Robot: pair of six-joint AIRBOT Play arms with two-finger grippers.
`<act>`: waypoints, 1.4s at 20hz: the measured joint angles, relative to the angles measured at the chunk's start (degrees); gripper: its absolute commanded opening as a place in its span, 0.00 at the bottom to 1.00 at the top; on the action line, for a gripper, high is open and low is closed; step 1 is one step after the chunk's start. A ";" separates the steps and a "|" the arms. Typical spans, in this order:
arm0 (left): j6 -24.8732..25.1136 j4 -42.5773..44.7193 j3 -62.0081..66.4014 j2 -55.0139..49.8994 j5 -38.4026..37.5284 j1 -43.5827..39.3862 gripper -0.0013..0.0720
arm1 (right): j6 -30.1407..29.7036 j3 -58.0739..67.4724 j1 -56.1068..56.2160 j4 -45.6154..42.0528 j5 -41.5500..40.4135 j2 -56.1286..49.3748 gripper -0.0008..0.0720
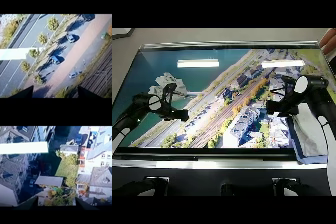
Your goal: Fold the shirts.
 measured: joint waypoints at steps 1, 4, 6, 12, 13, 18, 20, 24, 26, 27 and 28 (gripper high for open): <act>0.00 0.00 0.00 0.00 -0.02 0.00 0.88 | 0.00 0.00 0.00 0.00 0.00 0.00 0.78; 0.02 0.00 0.00 0.00 -0.02 0.00 0.88 | 0.00 0.00 0.00 0.00 0.00 0.00 0.78; 0.02 0.00 0.00 0.00 0.00 0.00 0.89 | 0.00 0.00 0.00 0.00 0.00 0.00 0.78; 0.00 0.00 0.00 0.00 -0.02 0.00 0.88 | 0.00 0.00 0.00 0.00 0.00 0.00 0.78; 0.00 0.00 0.00 0.00 0.00 0.00 0.88 | 0.00 0.00 0.00 0.00 0.00 0.00 0.78; 0.00 -0.66 0.00 -0.11 2.32 0.00 0.97 | 0.02 -0.02 0.00 0.00 -5.09 0.00 0.78; -0.02 -1.16 0.35 -0.24 5.77 0.20 0.99 | 0.04 -0.02 0.00 0.00 -8.90 0.00 0.79; -2.25 -1.62 10.36 -5.44 13.62 6.38 0.99 | 0.35 -0.02 0.00 0.07 -17.88 -0.02 0.78; -6.43 -3.28 19.67 -12.04 14.34 12.39 0.99 | 0.50 -0.02 0.00 0.79 -21.29 -0.09 0.79; -8.55 -4.85 24.06 -15.80 13.53 15.45 0.99 | 0.55 -0.02 0.02 1.09 -22.23 -0.15 0.79; -10.58 -7.06 28.24 -19.93 11.98 18.64 0.99 | 0.63 -0.02 0.00 1.42 -22.64 -0.17 0.79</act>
